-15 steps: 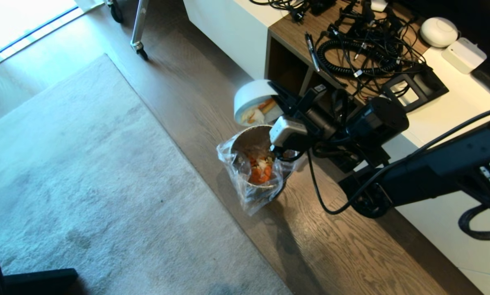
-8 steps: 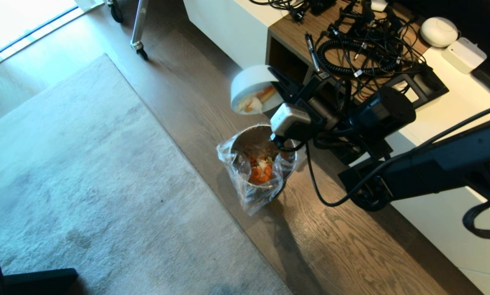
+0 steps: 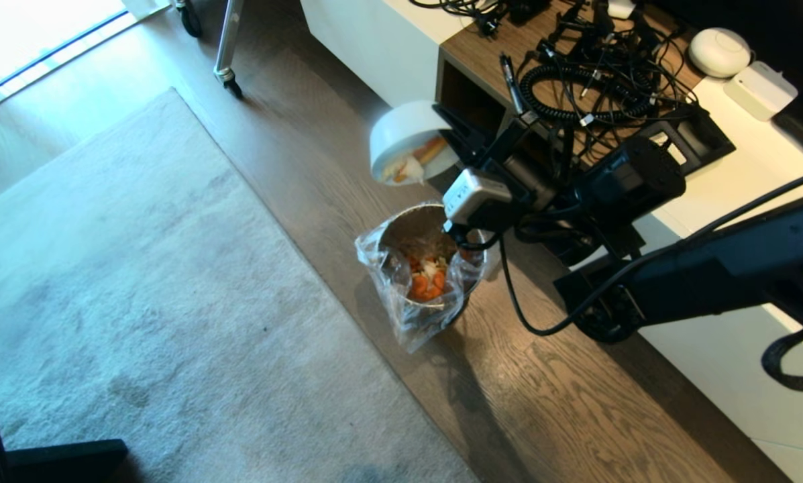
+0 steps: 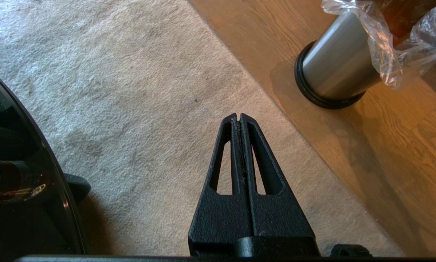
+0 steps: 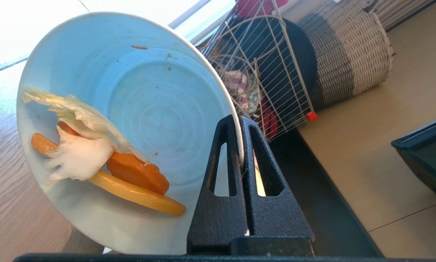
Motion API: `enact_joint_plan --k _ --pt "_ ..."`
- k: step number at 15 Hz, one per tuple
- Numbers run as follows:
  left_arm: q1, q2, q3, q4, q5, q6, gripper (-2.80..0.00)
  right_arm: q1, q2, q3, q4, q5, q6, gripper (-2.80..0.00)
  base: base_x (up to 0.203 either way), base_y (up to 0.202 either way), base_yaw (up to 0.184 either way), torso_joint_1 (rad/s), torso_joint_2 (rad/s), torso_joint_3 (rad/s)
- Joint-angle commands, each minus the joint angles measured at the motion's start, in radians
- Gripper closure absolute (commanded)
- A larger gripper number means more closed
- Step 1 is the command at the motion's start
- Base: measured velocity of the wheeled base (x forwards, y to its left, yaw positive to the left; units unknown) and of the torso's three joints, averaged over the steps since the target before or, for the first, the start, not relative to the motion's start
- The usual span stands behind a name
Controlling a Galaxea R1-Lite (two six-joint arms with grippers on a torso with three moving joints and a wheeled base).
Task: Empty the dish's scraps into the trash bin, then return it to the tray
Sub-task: Pour the leftover food from the bowl into the trash can
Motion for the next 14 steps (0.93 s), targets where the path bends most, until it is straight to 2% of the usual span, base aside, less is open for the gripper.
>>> enact_joint_plan --k 1,4,10,14 --pt "0.0 0.0 0.0 0.0 0.001 -0.001 0.0 0.001 -0.002 -0.025 -0.046 0.004 -0.008 0.0 0.0 0.0 0.0 0.0 0.0 0.0" --pt "0.0 0.0 0.0 0.0 0.001 -0.001 0.0 0.004 -0.018 -0.037 -0.046 0.005 -0.008 0.0 0.0 0.0 0.0 0.0 0.0 0.0" --pt "0.0 0.0 0.0 0.0 0.001 -0.001 0.0 0.028 -0.033 -0.04 -0.046 0.06 -0.016 0.0 0.0 0.0 0.0 0.0 0.0 0.0" --pt "0.0 0.0 0.0 0.0 0.001 -0.001 0.0 0.026 -0.04 -0.002 -0.046 0.065 -0.02 0.0 0.0 0.0 0.0 0.0 0.0 0.0"
